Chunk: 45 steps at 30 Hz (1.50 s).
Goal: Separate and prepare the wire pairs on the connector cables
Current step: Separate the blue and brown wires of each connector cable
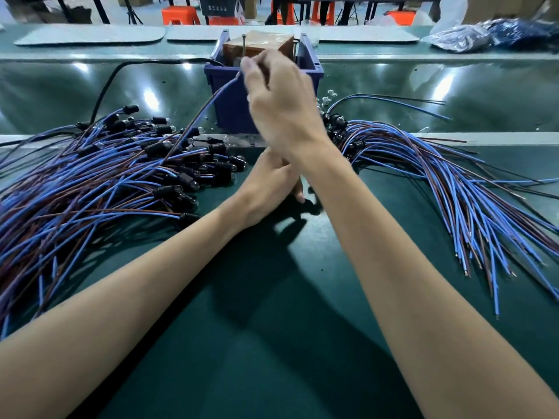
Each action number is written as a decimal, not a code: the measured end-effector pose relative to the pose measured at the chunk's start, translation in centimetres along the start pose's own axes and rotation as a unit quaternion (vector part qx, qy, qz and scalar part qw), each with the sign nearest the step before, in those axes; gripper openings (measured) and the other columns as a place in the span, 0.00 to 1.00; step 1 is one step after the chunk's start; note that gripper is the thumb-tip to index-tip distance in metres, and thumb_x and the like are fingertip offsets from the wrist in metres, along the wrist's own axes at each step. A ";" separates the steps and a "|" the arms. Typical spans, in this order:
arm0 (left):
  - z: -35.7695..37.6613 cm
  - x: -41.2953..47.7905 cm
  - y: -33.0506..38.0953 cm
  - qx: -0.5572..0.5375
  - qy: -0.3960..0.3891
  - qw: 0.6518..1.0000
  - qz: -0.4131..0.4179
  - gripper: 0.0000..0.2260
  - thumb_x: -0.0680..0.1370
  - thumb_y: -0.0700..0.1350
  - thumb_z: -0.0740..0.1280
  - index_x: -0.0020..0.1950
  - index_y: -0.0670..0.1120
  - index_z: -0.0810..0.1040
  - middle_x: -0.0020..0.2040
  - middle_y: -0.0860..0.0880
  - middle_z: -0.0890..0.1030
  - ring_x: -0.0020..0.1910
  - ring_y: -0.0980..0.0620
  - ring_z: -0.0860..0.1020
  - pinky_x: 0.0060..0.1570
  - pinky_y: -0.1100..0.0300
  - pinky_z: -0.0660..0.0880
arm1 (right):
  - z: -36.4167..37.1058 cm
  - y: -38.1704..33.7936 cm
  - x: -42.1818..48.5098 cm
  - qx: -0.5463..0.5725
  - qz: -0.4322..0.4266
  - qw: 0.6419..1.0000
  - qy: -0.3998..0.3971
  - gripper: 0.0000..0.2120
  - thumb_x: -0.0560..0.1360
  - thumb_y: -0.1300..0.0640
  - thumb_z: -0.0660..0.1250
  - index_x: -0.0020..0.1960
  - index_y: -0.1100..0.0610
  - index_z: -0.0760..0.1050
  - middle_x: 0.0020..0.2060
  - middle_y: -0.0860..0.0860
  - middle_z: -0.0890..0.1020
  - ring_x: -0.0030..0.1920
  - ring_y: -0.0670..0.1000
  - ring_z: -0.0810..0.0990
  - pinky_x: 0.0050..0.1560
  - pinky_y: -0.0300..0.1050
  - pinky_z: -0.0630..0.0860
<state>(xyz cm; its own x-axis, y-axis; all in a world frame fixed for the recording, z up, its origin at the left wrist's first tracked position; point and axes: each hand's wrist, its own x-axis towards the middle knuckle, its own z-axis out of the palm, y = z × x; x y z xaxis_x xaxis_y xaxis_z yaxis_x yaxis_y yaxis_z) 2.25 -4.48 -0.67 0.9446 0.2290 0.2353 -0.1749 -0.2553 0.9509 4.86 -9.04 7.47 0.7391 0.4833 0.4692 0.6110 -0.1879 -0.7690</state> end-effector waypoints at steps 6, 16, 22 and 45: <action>-0.2 -0.6 1.0 -0.046 -0.026 0.998 0.018 0.15 0.73 0.45 0.59 0.30 0.55 0.80 0.28 0.55 0.80 0.23 0.54 0.73 0.30 0.62 0.70 | -2.3 -0.4 0.6 0.251 0.097 0.955 0.128 0.13 0.84 0.54 0.54 0.43 0.58 0.67 0.35 0.51 0.76 0.37 0.51 0.79 0.48 0.53 0.79; -0.4 -0.2 1.0 -0.133 -0.035 0.990 -0.018 0.18 0.73 0.53 0.56 0.56 0.44 0.75 0.40 0.49 0.81 0.26 0.49 0.74 0.34 0.58 0.68 | -3.8 1.4 1.2 0.038 0.113 0.986 0.115 0.15 0.81 0.51 0.60 0.36 0.52 0.66 0.30 0.44 0.69 0.31 0.44 0.68 0.38 0.38 0.72; -0.5 -0.3 1.1 -0.128 -0.022 0.991 -0.015 0.15 0.73 0.49 0.58 0.55 0.44 0.76 0.38 0.48 0.82 0.25 0.50 0.74 0.32 0.59 0.69 | -5.9 2.4 1.4 -0.087 0.109 0.976 0.170 0.17 0.80 0.53 0.60 0.33 0.52 0.70 0.30 0.46 0.74 0.30 0.45 0.71 0.31 0.37 0.66; -0.4 0.3 0.3 -0.154 0.155 0.975 0.041 0.01 0.78 0.40 0.67 0.46 0.45 0.76 0.32 0.53 0.82 0.27 0.58 0.74 0.32 0.67 0.72 | -6.5 3.3 0.6 -0.162 0.147 0.955 -0.201 0.05 0.76 0.59 0.66 0.45 0.57 0.80 0.35 0.49 0.82 0.29 0.40 0.77 0.24 0.26 0.66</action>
<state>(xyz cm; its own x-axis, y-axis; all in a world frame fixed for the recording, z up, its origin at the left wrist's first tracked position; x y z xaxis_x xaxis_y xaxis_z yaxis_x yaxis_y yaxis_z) 2.42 -4.12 -0.23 0.8034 0.5041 0.3170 -0.3662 -0.0015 0.9305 9.17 -14.90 8.07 0.7633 0.6461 -0.0009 0.4980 -0.5893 -0.6362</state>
